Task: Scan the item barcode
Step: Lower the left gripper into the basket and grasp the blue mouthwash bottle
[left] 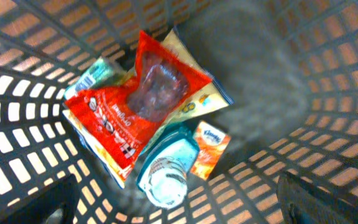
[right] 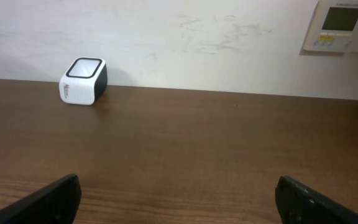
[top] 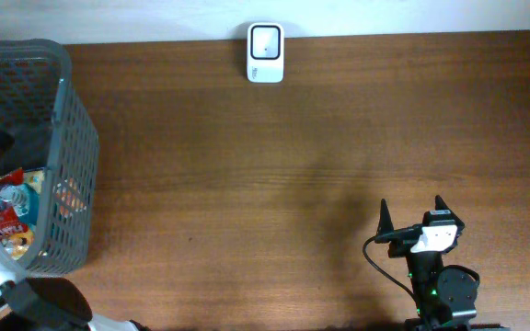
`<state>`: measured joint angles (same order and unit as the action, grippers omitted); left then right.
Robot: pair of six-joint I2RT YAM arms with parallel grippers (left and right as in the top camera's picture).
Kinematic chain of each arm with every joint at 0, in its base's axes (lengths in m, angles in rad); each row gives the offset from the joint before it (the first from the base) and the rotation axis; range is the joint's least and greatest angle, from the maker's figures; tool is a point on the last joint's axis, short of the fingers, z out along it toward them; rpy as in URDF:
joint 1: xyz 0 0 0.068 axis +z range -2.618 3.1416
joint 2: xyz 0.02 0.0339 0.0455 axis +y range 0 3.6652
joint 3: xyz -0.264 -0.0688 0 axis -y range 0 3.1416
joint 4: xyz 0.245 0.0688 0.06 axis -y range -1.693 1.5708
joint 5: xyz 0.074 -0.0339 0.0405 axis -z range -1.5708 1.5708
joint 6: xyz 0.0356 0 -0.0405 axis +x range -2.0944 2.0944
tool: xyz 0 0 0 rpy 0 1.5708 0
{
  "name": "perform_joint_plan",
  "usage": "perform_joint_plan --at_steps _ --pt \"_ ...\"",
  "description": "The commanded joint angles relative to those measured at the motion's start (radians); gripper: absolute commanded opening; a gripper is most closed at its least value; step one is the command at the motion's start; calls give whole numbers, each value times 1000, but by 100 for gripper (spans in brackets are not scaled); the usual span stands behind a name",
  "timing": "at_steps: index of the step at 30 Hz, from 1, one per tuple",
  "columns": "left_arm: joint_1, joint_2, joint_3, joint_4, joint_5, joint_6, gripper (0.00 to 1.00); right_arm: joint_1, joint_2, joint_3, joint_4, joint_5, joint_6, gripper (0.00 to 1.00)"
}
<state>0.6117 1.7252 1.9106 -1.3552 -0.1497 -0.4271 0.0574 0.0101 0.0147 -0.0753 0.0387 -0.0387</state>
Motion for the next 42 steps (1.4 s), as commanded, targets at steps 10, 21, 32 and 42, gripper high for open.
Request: perform_joint_plan --at_steps 10,21,32,42 --pt "6 58 -28 -53 3 85 89 -6 -6 -9 -4 -2 -6 98" --pt "6 196 -65 -38 28 154 93 -6 -6 -9 -4 -2 -6 98" --pt "6 252 -65 -101 99 242 84 -6 -6 -9 -4 -2 -6 98" --pt "5 266 -65 -97 102 242 72 -6 -6 -9 -4 -2 -6 98"
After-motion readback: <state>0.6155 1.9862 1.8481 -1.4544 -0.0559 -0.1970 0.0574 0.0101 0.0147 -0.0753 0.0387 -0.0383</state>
